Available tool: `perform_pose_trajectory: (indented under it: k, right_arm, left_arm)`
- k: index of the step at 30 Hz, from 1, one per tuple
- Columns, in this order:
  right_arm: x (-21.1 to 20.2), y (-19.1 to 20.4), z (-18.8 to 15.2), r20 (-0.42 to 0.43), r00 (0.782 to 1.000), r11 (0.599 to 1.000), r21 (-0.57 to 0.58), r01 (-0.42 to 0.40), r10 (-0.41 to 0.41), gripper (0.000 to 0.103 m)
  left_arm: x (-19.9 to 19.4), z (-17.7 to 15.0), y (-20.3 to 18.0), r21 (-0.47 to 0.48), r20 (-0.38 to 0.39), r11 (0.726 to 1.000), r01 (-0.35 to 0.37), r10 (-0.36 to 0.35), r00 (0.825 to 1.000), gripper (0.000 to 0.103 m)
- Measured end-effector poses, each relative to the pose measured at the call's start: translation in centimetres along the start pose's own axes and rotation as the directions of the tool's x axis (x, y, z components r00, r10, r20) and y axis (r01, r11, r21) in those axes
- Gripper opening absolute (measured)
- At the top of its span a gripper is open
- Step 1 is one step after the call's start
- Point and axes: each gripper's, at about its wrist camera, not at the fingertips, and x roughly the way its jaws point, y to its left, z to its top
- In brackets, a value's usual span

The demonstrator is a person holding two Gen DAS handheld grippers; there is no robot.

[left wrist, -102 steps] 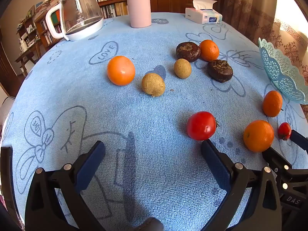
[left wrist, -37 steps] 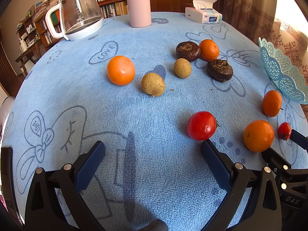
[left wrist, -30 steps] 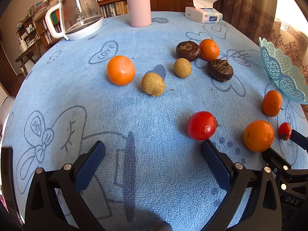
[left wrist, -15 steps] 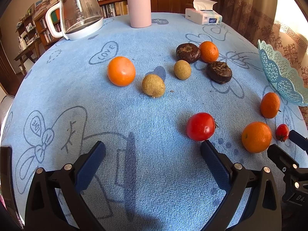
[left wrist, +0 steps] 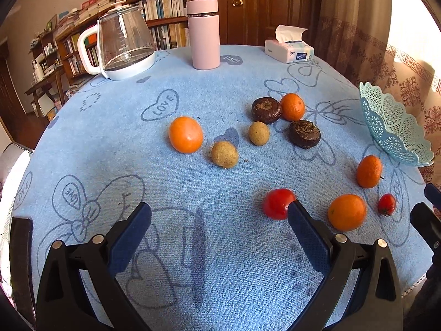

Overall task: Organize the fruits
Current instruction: 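Grasp a red tomato with the left tool while the right tool grasps another red tomato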

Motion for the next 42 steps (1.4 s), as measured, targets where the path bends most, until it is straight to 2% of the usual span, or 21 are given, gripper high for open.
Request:
perform_pose_trajectory:
  k: [6, 13, 17, 23, 31, 34, 36, 39, 42]
  right_arm:
    - [-0.9, 0.3, -0.2, 0.007, 1.000, 0.999, -0.040, 0.015, -0.015, 0.101]
    - [-0.5, -0.2, -1.1, -0.039, 0.999, 1.000, -0.031, 0.003, -0.004, 0.100]
    - [-0.3, -0.5, -1.2, -0.058, 0.998, 1.000, -0.014, -0.019, 0.019, 0.090]
    - [-0.2, -0.9, -1.3, -0.072, 0.997, 1.000, 0.002, -0.030, 0.030, 0.083]
    - [0.0, -1.5, -1.4, -0.083, 0.996, 1.000, 0.021, -0.023, 0.024, 0.083]
    - [0.1, -1.4, -1.4, -0.087, 0.996, 1.000, 0.018, -0.022, 0.023, 0.082]
    - [0.3, -1.4, -1.3, -0.095, 0.995, 1.000, 0.017, -0.023, 0.025, 0.078]
    - [0.7, -1.3, -1.3, -0.112, 0.993, 1.000, 0.015, -0.024, 0.026, 0.075]
    - [1.3, -1.1, -1.2, -0.131, 0.991, 1.000, 0.013, -0.017, 0.019, 0.070]
  left_arm:
    - [-0.7, 0.2, 0.6, -0.025, 0.013, 0.999, 0.024, -0.023, 1.000, 0.098]
    - [-0.7, -0.3, 0.1, -0.001, 0.011, 0.999, 0.037, -0.037, 0.999, 0.098]
    - [-0.3, 0.0, -0.8, 0.022, 0.004, 0.998, 0.053, -0.053, 0.999, 0.094]
    - [0.9, 0.5, -2.1, 0.048, -0.021, 0.994, 0.096, -0.095, 0.995, 0.082]
    - [3.4, 0.6, -2.9, 0.024, -0.089, 0.986, 0.167, -0.165, 0.982, 0.050]
    - [3.4, 0.6, -2.9, 0.023, -0.083, 0.983, 0.180, -0.178, 0.981, 0.046]
    - [3.3, 0.6, -2.9, 0.021, -0.080, 0.980, 0.200, -0.198, 0.977, 0.037]
    - [3.1, 0.4, -2.7, 0.007, -0.067, 0.973, 0.229, -0.229, 0.971, 0.030]
    - [2.8, 0.2, -2.2, -0.014, -0.042, 0.971, 0.239, -0.240, 0.970, 0.030]
